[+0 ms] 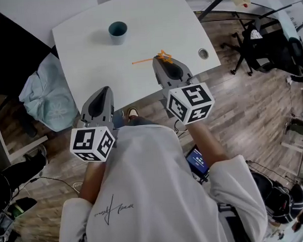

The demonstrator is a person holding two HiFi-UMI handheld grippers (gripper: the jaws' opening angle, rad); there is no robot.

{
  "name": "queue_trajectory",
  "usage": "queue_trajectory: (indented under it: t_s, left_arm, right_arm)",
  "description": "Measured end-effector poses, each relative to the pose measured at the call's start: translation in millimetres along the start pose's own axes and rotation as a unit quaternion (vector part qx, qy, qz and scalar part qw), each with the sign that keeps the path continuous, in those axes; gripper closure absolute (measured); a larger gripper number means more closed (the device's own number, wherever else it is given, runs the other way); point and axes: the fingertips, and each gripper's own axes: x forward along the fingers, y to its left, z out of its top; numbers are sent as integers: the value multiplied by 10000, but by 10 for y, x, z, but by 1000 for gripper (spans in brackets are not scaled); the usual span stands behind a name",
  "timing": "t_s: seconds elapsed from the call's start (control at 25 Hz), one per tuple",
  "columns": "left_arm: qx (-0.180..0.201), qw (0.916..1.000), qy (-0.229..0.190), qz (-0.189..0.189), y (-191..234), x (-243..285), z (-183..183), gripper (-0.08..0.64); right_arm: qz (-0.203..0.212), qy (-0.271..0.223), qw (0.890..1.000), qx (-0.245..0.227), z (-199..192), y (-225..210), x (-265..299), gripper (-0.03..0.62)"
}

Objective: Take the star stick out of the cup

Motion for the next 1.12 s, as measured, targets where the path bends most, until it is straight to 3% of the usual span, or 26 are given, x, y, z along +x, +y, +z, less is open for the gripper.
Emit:
queue_trajectory:
  t_s: [1.12]
  left_arm:
    - [-32,9997,222,44,-1,16,-116,557]
  right_arm:
    - [125,390,9990,199,-322,43,-205,567]
